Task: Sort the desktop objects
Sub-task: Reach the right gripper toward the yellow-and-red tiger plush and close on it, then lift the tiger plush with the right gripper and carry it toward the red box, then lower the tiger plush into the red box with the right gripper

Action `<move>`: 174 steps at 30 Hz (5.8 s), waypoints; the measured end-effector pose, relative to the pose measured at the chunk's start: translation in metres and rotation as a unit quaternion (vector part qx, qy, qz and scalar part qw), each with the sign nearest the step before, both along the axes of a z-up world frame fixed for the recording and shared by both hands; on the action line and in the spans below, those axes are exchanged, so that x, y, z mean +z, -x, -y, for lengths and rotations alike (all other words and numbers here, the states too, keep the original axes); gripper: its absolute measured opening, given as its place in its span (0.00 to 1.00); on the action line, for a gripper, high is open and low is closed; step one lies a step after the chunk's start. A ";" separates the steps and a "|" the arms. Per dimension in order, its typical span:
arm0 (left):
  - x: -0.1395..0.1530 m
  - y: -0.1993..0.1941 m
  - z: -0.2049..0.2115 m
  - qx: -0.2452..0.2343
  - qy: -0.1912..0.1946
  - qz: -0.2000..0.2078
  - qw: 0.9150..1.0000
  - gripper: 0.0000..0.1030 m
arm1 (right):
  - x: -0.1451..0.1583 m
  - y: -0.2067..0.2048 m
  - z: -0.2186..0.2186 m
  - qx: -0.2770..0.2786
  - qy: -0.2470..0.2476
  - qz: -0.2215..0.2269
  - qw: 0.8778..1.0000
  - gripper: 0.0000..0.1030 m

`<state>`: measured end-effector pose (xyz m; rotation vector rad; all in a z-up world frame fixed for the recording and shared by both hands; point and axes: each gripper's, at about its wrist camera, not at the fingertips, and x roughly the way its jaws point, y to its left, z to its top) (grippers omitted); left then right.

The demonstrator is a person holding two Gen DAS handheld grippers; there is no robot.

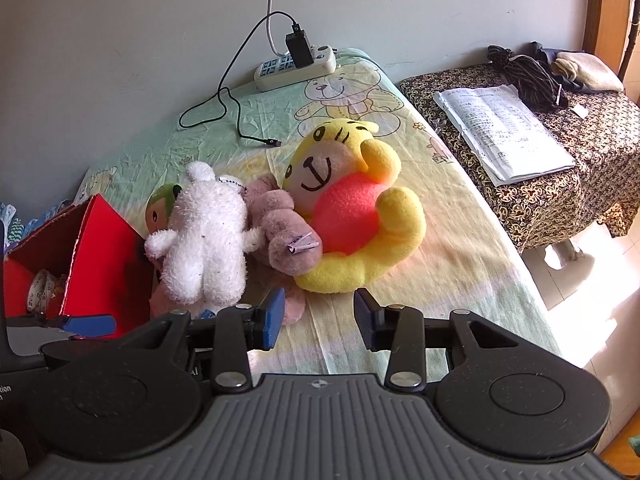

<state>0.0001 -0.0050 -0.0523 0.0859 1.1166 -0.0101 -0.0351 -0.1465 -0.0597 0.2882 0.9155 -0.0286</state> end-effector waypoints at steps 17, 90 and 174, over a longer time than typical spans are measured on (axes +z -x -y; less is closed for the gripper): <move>0.005 -0.011 0.024 0.009 0.053 0.019 0.998 0.99 | -0.011 -0.040 0.063 0.094 -0.071 0.011 0.993 0.40; -0.034 -0.028 0.150 -0.195 0.194 -0.013 0.961 0.87 | -0.059 -0.031 0.193 0.103 -0.287 -0.022 0.952 0.37; 0.019 0.002 -0.229 -0.123 0.252 0.083 0.956 0.87 | 0.018 -0.056 -0.186 0.185 -0.126 -0.001 0.975 0.39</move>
